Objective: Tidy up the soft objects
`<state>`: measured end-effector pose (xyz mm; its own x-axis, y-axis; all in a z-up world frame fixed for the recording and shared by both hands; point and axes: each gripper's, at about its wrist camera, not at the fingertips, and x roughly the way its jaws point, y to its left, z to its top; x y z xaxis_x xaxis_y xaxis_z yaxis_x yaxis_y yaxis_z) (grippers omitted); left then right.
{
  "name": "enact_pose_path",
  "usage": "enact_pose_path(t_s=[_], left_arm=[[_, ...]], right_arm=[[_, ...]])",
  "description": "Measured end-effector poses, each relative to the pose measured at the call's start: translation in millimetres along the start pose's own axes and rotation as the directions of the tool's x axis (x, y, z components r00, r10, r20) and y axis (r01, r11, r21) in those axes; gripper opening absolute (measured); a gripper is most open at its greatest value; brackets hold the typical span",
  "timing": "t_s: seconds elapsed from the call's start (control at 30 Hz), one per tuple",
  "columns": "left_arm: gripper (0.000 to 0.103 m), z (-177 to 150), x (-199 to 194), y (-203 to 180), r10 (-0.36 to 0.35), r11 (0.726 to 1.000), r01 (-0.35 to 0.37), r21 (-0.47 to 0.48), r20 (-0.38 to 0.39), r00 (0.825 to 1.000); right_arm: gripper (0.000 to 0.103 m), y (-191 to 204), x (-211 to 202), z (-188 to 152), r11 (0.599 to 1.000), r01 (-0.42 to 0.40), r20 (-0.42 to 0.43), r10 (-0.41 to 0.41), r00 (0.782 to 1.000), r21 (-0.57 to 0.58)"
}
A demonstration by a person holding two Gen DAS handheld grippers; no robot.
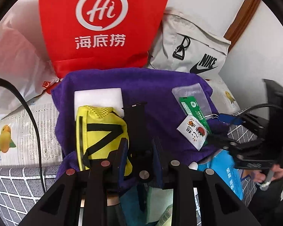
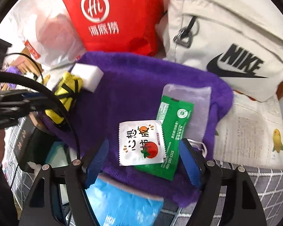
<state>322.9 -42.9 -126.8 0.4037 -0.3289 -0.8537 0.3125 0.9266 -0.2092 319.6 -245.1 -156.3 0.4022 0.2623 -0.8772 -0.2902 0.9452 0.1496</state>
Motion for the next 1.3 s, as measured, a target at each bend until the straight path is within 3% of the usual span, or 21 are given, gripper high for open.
enact_pose_path(t_s=[0.33,0.77,1.0,1.3], left_arm=[[0.025,5.3,32.8,-11.1,0.003,1.000,-0.003,0.004,-0.062,0.998],[0.029,6.8,47.4,-13.6,0.010,0.999,-0.014,-0.033,-0.123,0.992],[0.036,-5.1,16.9,-18.3,0.015,1.000,-0.017,-0.024,-0.087,0.996],[0.036,-36.5,-32.6,-35.2,0.030,0.999,-0.030,0.022,-0.020,0.999]], right_arm=[[0.076,0.8,-62.3,-26.7,0.999,-0.019,0.117,0.013,0.993,0.046],[0.076,0.8,-75.5,-59.8,0.994,-0.025,0.093,0.015,0.996,0.109],[0.076,9.4,-89.0,-81.0,0.990,-0.048,0.100,0.035,0.994,0.136],[0.076,30.8,-109.8,-100.3,0.988,-0.073,0.122,0.057,0.991,0.138]])
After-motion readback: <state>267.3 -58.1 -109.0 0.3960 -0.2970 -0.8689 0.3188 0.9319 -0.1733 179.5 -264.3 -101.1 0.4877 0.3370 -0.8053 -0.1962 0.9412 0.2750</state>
